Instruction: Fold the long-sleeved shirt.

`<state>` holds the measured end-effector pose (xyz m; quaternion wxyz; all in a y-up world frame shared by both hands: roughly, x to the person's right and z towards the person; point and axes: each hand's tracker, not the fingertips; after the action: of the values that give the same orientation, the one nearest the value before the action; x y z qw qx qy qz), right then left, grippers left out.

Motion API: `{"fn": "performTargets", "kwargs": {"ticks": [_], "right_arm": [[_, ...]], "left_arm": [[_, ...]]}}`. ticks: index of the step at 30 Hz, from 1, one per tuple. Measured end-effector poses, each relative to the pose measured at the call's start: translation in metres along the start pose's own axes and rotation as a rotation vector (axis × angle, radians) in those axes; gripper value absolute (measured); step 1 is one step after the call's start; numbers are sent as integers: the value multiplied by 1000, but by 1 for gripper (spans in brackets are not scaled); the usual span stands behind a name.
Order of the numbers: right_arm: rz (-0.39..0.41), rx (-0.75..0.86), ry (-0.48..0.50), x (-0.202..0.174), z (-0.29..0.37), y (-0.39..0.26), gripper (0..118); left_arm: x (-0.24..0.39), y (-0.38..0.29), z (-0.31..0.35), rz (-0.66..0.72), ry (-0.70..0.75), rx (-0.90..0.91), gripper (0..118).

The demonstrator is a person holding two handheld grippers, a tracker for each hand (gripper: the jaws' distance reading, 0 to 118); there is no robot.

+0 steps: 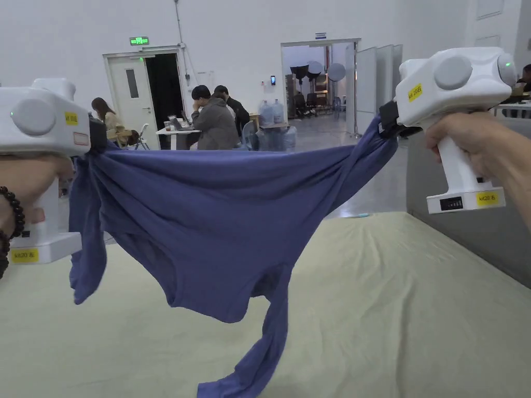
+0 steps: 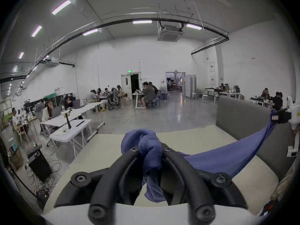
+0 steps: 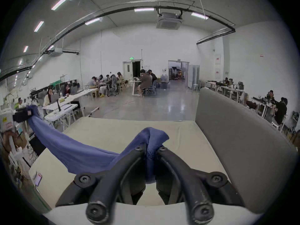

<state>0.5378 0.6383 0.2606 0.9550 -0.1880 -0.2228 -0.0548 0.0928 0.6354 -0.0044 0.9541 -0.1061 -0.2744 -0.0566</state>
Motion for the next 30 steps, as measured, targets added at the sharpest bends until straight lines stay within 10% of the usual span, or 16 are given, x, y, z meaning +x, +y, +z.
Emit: {"fn": "performTargets", "kwargs": {"ticks": [16,30], "right_arm": [[-160,-438,22,33,-151,-256,5],[92,-526,120,20,-2,-408,5]], "left_arm": [[25,-257,-93,34,-71,-468,10],[17,-370,84,9,-230,-568,10]]}}
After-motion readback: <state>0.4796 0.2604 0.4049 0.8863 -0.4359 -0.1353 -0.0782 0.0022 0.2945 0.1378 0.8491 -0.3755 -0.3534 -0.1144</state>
